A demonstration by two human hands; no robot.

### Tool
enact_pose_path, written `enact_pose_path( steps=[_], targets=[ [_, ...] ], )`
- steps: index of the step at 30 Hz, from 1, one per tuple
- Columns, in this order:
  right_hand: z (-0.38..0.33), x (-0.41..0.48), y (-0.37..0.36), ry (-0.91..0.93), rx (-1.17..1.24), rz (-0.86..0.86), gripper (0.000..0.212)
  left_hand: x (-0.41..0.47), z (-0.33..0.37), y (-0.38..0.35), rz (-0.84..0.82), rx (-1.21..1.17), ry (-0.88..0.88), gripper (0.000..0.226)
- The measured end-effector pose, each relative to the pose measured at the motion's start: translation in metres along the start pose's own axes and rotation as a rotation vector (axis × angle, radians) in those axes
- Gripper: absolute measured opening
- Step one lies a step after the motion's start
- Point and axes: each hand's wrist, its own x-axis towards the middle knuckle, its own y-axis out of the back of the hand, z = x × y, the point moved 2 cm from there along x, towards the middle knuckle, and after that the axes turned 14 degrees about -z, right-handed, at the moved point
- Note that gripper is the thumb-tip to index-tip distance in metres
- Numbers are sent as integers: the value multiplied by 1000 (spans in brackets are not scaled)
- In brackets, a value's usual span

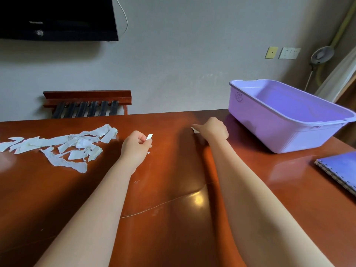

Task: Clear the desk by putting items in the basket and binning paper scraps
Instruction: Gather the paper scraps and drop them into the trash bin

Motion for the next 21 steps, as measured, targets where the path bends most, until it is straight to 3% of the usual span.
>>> enact_pose_path(
  steps=[6, 10, 16, 21],
  targets=[
    [-18, 9, -15, -35, -64, -125, 16, 2, -1, -1, 1, 55, -1, 7],
    [-27, -7, -17, 18, -102, -215, 28, 1, 1, -3, -3, 88, -1, 7],
    [-35, -53, -47, 311, 209, -135, 14, -6, 3, 1, 46, -26, 16, 7],
    [-61, -90, -77, 360, 388, -308, 6, -8, 1, 35, 92, -146, 47, 10]
  ],
)
